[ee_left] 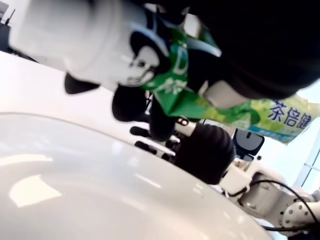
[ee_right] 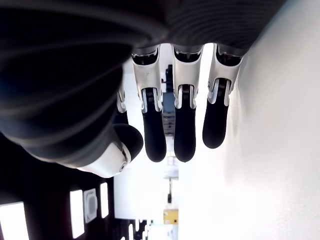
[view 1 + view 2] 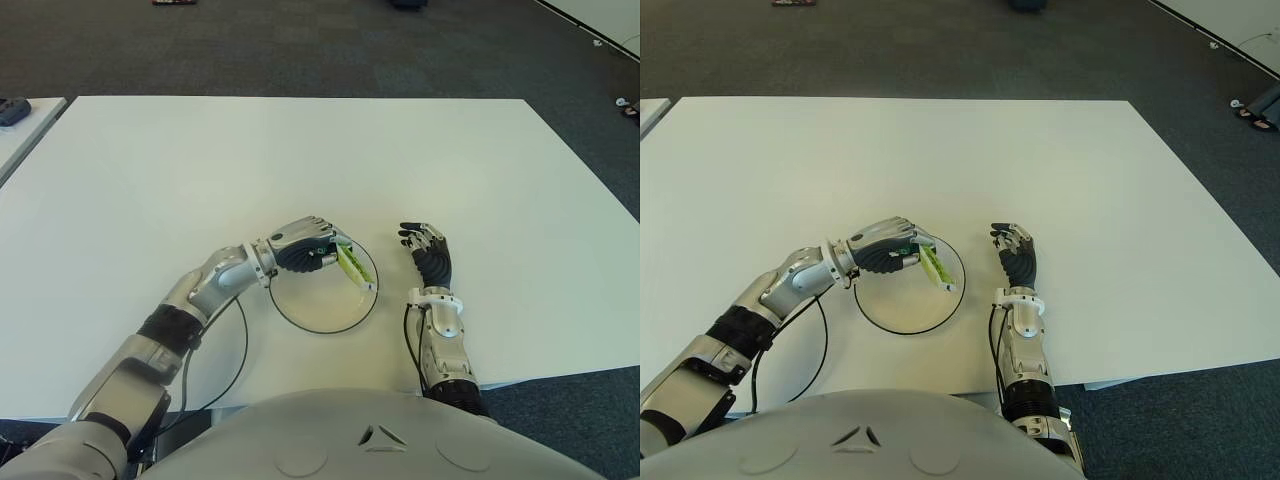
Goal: Put the toothpaste on the table into the plate.
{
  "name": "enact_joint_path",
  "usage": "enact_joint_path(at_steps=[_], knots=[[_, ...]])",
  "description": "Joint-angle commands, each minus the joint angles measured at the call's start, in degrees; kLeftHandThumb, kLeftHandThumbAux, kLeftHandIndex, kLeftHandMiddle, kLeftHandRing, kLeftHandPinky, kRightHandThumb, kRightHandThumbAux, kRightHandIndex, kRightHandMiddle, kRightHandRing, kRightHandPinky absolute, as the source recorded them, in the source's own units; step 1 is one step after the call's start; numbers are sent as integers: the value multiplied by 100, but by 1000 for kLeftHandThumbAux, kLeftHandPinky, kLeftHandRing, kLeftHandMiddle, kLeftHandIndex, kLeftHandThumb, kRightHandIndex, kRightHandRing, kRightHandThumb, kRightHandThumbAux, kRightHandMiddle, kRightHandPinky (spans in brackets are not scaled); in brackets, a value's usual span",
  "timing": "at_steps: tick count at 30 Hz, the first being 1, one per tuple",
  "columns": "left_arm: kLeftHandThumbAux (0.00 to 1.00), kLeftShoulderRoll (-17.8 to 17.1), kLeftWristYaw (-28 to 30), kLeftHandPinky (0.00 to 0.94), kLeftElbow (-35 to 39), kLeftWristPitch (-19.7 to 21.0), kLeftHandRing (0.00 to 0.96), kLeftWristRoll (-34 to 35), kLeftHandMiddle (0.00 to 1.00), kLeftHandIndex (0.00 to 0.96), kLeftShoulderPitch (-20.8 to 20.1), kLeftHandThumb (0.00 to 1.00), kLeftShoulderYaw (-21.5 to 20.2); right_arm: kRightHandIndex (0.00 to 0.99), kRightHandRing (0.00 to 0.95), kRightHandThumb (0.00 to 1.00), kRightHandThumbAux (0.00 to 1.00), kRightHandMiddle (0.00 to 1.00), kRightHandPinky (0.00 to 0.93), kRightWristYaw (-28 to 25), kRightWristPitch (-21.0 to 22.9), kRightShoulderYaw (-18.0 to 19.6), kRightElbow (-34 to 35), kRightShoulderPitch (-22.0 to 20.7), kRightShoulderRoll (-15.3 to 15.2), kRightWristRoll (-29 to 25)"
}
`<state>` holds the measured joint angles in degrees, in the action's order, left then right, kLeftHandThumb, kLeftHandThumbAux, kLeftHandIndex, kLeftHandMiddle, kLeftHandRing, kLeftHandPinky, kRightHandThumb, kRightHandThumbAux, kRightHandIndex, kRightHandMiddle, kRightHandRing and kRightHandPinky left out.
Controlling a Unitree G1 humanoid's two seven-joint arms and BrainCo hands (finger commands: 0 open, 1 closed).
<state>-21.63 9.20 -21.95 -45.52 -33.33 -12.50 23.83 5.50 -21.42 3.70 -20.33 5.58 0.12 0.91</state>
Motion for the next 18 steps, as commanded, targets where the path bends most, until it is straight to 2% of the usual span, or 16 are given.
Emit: enact_joint_path(at_steps=[1,9,18], knots=[[722,63,-315,831,-526,177,857,-475,858,810,-152,855,208,412,364,696,739,386,373,18,138,-12,-14,99,33,31],[717,264,-939,823,-1063,452,847,-945,849,793,-86,831,503,412,362,697,739,382,368,59,273,-12,113,148,40,65],[718,316,-1467,832,-1386,645,850,-1183,852,797,-159,834,718,413,364,697,739,386,372,24,312,8,158,176,34,38]])
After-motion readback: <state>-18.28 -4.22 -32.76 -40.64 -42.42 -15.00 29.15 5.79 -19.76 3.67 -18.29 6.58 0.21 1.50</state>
